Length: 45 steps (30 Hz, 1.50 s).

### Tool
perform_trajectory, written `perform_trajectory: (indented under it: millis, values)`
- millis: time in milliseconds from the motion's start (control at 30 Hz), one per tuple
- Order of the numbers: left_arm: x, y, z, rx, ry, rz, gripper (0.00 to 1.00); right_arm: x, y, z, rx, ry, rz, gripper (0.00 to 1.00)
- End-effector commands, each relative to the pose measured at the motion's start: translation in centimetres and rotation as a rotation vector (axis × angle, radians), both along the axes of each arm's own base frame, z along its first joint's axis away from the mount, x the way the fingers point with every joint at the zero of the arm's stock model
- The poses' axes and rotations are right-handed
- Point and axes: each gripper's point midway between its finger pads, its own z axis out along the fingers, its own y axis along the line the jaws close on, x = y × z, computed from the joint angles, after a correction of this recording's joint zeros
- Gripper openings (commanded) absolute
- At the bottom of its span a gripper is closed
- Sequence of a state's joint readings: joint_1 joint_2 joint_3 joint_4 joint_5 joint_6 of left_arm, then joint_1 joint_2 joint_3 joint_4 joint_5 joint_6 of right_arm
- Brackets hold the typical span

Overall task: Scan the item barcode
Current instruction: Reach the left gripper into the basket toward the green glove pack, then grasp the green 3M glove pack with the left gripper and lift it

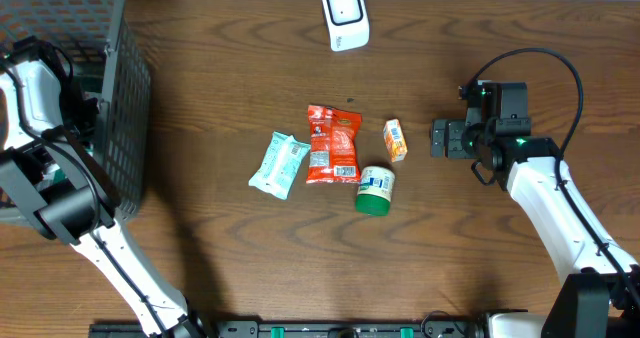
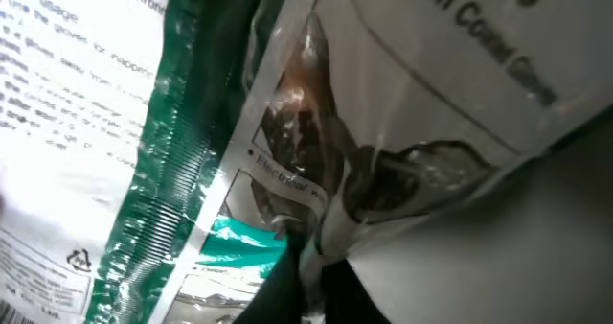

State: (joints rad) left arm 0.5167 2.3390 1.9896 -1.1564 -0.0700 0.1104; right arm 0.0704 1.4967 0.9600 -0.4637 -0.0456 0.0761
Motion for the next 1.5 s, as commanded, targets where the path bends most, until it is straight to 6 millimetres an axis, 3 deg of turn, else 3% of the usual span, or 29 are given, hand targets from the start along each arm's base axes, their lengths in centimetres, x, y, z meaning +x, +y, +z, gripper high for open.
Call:
perform_trajectory:
  millis: [0, 167, 233, 367, 467, 767, 1067, 1333, 1400, 1467]
  values:
    - [0.6, 0.0, 0.4, -0.031, -0.035, 0.007, 0.08, 0.2, -0.2, 0.5, 0.001, -0.013, -0.009, 0.99]
    - [1.9, 0.8, 5.1, 0.035, -0.149, 0.008, 0.08, 0.2, -0.2, 0.5, 0.001, -0.013, -0.009, 0.99]
    - [2.0, 0.8, 6.1, 0.047, -0.17, 0.007, 0.35, 0.2, -0.2, 0.5, 0.001, -0.013, -0.009, 0.99]
    - [1.7, 0.7, 6.1, 0.045, -0.165, 0.007, 0.74, 0.2, -0.2, 0.5, 0.001, -0.013, -0.01, 0.99]
    - [1.2, 0.5, 4.4, 0.033, -0.133, 0.006, 0.85, 0.2, -0.2, 0.5, 0.001, -0.013, -0.009, 0.99]
    - [1.6, 0.8, 0.9, 0.048, -0.135, -0.101, 0.87, 0.2, -0.2, 0.5, 0.001, -0.013, -0.01, 0.99]
    - [1.3, 2.6, -1.6, 0.156, -0.126, -0.102, 0.87, 0.2, -0.2, 0.5, 0.001, -0.013, -0.01, 0.99]
    - [-0.5, 3.6, -3.9, 0.169, -0.107, -0.068, 0.87, 0.2, -0.2, 0.5, 0.001, -0.013, -0.01, 0.99]
    - [-1.1, 3.9, -4.2, 0.165, -0.104, -0.041, 0.8, 0.2, -0.2, 0.5, 0.001, -0.013, -0.01, 0.99]
    - [-1.4, 4.0, -4.4, 0.155, -0.106, -0.023, 0.61, 0.2, -0.2, 0.5, 0.001, -0.013, -0.01, 0.99]
